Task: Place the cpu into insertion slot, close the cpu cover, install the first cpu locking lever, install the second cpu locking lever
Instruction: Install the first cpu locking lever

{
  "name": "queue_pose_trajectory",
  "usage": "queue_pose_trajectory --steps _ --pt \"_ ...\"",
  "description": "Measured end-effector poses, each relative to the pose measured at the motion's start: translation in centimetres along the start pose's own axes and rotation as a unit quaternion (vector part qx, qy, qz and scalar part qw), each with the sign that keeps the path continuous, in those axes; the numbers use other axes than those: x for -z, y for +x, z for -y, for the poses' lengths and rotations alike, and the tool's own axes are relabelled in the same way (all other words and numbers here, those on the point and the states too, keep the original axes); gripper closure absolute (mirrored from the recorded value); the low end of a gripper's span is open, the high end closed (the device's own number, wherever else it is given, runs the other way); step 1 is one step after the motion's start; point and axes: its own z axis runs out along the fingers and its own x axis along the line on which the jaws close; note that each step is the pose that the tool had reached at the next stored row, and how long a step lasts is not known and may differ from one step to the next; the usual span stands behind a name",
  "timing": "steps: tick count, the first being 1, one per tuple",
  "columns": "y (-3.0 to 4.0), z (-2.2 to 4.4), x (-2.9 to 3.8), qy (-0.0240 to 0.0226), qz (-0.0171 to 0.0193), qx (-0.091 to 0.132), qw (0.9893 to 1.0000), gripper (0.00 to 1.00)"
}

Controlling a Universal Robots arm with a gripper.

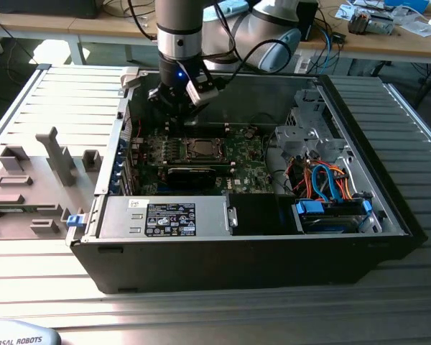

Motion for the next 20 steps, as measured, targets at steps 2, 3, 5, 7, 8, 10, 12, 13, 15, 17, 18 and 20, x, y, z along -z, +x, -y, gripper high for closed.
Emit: queue_pose_trajectory --steps 2,3,5,7,8,10,12,13,15,17,18,20 --pt "0.66 -0.69 -0.01 0.0000 0.0000 0.000 1.0000 0.89" --pt "0.83 -0.98 -0.02 -0.0001 0.0000 0.000 1.0000 0.89" --pt "1.00 -1.30 -0.02 -0.0001 0.0000 0.000 1.0000 0.89" --pt "1.09 -1.63 -0.02 0.0000 0.0000 0.001 1.0000 0.89" --pt "1.14 -1.77 -0.03 0.0000 0.0000 0.001 1.0000 0.89" --pt "1.28 -2.03 -0.03 -0.0001 0.0000 0.003 1.0000 0.89" --pt "1.31 -2.19 -0.03 -0.0001 0.0000 0.004 1.0000 0.89" --pt "1.31 -2.25 -0.02 -0.0001 0.0000 0.005 1.0000 0.89" --pt "1.31 -2.29 0.26 -0.0001 0.0001 0.005 1.0000 0.89" --pt "1.32 -2.32 0.78 -0.0001 0.0000 0.005 1.0000 0.89" --pt "1.32 -2.36 0.98 -0.0001 0.0001 0.006 1.0000 0.89" --pt "1.27 -2.40 1.00 0.0000 0.0001 0.007 1.0000 0.89"
